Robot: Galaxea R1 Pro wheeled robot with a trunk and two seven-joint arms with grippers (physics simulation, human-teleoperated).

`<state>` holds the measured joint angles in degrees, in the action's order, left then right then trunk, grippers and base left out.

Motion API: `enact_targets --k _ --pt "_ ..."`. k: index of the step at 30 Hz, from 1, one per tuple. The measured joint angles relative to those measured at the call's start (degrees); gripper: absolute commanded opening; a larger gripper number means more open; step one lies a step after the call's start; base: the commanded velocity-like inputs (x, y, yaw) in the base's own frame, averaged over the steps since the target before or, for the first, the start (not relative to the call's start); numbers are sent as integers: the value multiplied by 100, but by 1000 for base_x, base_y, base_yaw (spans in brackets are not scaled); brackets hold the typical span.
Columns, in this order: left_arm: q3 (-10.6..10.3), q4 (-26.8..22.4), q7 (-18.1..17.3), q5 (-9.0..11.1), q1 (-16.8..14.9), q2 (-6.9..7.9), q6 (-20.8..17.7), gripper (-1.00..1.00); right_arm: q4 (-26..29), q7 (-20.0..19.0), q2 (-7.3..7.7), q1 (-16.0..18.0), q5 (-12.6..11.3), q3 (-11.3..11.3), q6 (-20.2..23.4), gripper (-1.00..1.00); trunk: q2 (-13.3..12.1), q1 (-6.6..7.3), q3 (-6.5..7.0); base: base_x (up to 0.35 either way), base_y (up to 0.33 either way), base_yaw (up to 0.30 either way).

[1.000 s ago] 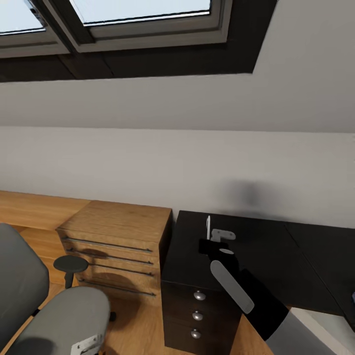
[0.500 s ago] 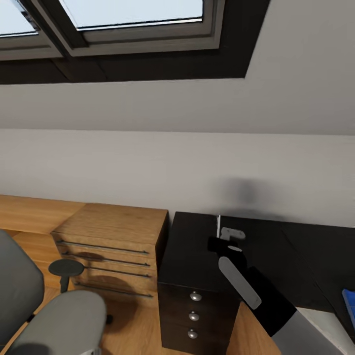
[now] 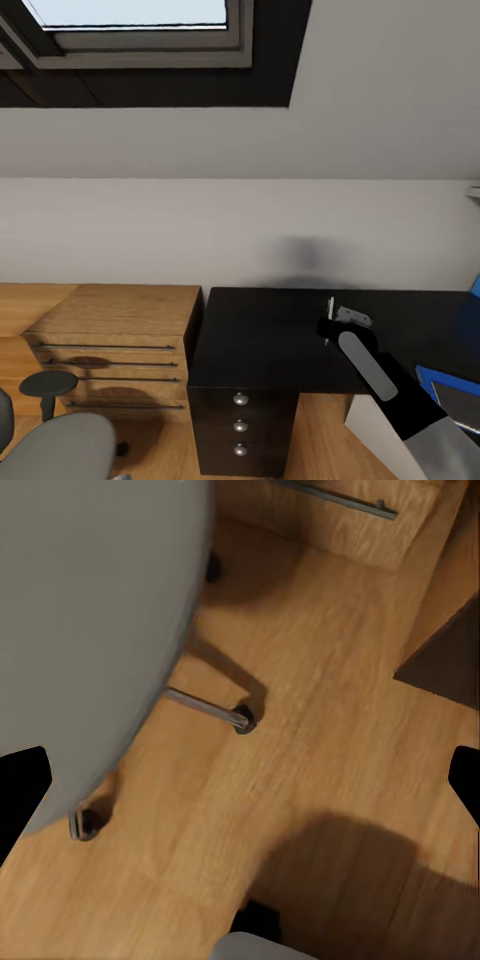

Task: In the bedroom, organize the workspace by keeping the computer under the desk, ensuring the monitor is on the desk, placing the keyboard on the desk next to the monitor, placing the mouse on the desk next to the keyboard, moving the folder from the swivel chair onto the desk next to the mouse, stacking the notebook on top of the folder with the pen on top of the notebook, and positioning the swivel chair next to the desk.

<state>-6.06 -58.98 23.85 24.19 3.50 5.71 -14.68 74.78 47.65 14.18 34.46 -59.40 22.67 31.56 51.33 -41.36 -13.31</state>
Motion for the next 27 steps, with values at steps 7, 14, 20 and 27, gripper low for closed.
enact_targets --k 7,14,20,27 --pt "0 28 0 -62 0 -67 53 100 -419 -143 364 0 -166 -584 769 -100 -1 0 0 0 0 -298" --pt "-216 498 2 -689 0 -385 561 100 -1617 -1935 811 1 1050 -860 831 -100 0 0 0 0 0 -299" --pt "-229 590 2 -745 0 -401 717 100 -1636 -2128 1046 1 1111 -954 828 -100 0 0 0 0 0 -299" --pt "-236 621 2 -750 0 -399 730 100 -1700 -2247 1161 1 1168 -1009 828 -100 0 0 0 0 0 -299"
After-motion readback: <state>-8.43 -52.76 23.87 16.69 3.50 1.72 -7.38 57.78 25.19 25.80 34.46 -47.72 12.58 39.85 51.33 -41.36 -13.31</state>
